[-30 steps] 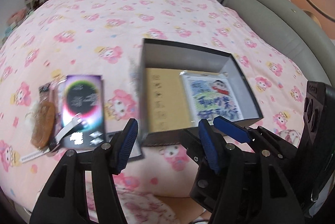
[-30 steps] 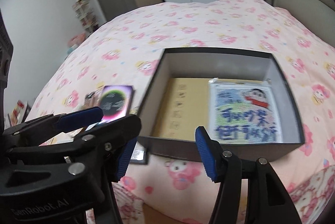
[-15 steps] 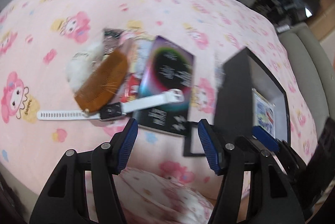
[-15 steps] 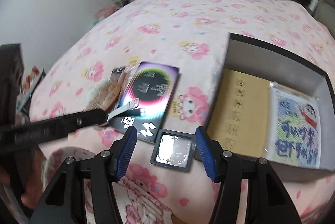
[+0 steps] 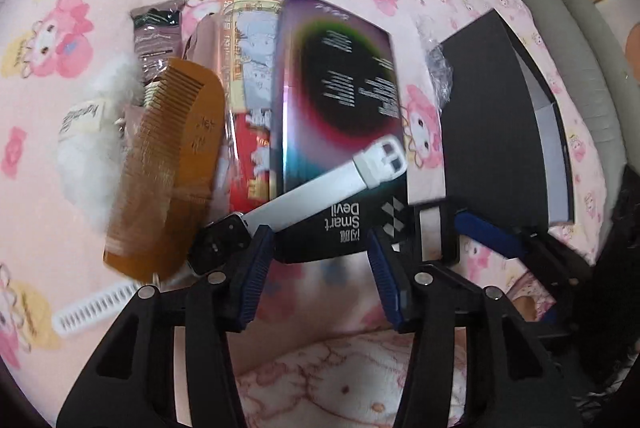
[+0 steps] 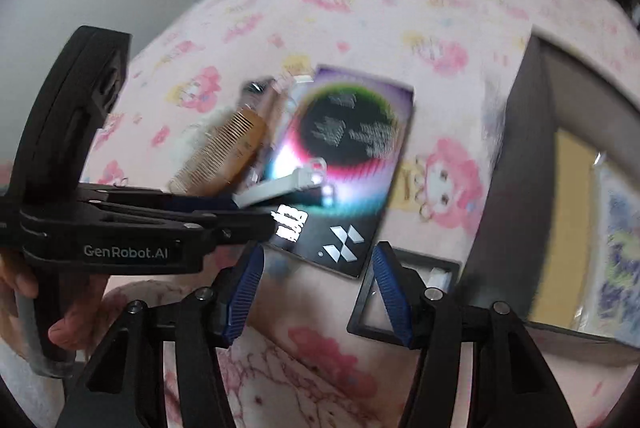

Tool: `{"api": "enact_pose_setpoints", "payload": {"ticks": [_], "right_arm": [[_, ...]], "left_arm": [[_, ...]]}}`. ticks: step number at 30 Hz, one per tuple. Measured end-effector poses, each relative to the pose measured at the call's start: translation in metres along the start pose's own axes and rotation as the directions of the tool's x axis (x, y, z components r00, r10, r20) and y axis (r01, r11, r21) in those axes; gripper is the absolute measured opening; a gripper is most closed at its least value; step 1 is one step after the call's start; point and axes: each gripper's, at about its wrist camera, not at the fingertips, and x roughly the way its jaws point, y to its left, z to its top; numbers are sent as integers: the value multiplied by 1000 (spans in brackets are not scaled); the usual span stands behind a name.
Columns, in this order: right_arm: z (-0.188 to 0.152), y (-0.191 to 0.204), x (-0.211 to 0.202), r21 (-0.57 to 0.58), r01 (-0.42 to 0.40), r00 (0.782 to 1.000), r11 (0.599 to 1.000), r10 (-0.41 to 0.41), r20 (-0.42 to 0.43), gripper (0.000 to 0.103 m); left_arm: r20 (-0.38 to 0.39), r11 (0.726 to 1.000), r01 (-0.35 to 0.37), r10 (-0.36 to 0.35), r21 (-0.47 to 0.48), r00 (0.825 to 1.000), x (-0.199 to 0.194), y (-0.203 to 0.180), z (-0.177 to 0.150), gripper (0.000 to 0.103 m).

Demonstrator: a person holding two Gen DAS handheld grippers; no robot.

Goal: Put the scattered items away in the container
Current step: 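Grasp the purple screen-protector box from the pile with the left tool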

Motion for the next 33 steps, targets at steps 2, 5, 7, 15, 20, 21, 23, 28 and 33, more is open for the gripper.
{"api": "enact_pose_setpoints", "payload": {"ticks": [2, 5, 7, 15, 20, 21, 23, 28, 33], "right_arm": [[4, -7, 11, 39, -5, 1000, 999, 5, -18, 53], [9, -13, 25, 84, -27, 999, 996, 30, -40, 53], [13, -13, 33, 112, -7, 998, 994, 14, -57, 53], [17, -31, 65, 257, -28, 996, 966, 49, -74, 58], [14, -32, 68, 285, -82, 993, 955, 102, -56, 65], [15, -32, 68, 283, -98, 992, 954, 118, -53, 63], [16, -28, 65, 256, -136, 986, 957, 155, -55, 59], [5, -5, 53, 168, -268, 953, 949, 287, -100, 58], [12, -10, 53, 188, -208, 975, 960, 218, -35, 58]], "left_arm": [[12, 1000, -26, 26, 7, 1000, 1, 2, 7, 49], [2, 998, -58, 58, 0, 998, 10, 7, 15, 49], [12, 999, -27, 27, -28, 1000, 11, 11, 18, 49], [11, 996, 60, -59, -72, 998, 13, 22, 28, 50], [16, 996, 56, -55, -62, 998, 0, 22, 19, 38], [26, 998, 40, -39, -57, 999, -5, 22, 15, 38], [47, 998, 23, -20, -55, 999, -18, 24, 2, 38], [76, 995, 11, -3, -100, 997, -38, 44, -31, 38], [143, 994, 24, -9, -103, 990, -33, 49, -13, 38]]}}
